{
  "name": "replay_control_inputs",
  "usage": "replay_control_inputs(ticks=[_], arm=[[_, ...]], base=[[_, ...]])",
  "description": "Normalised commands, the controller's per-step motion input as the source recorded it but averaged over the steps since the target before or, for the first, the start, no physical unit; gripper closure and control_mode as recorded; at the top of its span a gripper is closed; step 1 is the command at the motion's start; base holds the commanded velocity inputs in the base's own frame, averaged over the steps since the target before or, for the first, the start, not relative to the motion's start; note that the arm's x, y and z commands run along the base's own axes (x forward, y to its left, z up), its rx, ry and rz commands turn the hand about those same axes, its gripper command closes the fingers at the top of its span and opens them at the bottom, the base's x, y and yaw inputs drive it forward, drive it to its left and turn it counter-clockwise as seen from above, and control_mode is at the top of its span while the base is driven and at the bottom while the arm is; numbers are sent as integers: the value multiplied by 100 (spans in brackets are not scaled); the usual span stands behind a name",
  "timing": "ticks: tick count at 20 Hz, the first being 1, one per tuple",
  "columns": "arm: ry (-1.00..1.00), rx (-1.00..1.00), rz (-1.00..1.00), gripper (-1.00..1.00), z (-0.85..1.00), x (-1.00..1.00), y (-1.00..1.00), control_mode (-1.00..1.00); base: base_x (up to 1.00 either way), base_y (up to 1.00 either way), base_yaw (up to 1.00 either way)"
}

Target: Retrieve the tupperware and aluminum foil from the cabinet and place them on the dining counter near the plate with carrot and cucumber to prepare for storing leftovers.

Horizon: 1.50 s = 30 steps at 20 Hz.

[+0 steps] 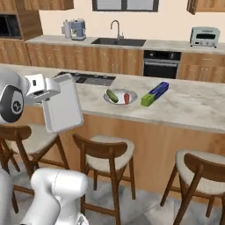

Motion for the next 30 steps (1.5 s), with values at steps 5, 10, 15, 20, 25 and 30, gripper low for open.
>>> replay_control_inputs(ticks=[5,10,15,20,25,30], arm=[[0,0,0,100,0,0,0,100],[0,0,0,100,0,0,0,100],[8,0,-3,100,0,46,0,-100],[24,0,0,100,-11,76,10,-100],[29,0,0,100,-30,86,49,-100],[34,-1,-1,100,-23,99,72,-100]], base=[[94,90,-62],[94,38,-36],[33,1,-4],[0,0,0],[0,0,0],[0,0,0]])
